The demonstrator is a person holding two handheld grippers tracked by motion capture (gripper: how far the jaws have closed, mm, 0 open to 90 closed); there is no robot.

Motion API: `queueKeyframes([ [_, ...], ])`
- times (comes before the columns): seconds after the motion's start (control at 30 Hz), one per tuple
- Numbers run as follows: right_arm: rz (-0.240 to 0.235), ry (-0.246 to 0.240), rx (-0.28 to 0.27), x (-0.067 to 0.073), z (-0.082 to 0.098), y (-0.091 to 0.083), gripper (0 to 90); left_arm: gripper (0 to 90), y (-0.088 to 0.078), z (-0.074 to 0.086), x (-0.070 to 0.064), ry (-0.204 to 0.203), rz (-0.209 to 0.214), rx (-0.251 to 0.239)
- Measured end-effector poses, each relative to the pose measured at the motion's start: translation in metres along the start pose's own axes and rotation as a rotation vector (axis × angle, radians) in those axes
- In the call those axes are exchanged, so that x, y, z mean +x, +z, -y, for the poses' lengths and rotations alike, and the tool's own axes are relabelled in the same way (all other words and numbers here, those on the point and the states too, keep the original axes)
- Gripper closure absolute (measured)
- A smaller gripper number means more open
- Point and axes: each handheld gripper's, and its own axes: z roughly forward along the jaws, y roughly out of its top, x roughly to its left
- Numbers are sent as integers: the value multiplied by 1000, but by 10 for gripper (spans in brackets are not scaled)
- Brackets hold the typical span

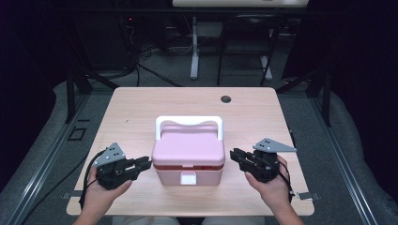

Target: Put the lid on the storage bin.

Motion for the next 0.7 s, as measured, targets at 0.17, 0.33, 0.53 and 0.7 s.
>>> queueKeyframes([
  [0.17, 2, 1, -3, 0, 0, 0, 768, 753, -3, 0, 2, -7, -7, -11],
  [0.33, 2, 0, -2, -1, 0, 1, 760, 741, -2, 0, 7, -17, -13, -13],
  [0.53, 5, 5, -3, -2, 0, 2, 742, 705, 0, -2, 13, -33, -29, -15],
  [0.7, 5, 11, -2, -4, 1, 4, 720, 650, 2, -5, 20, -56, -51, -22],
])
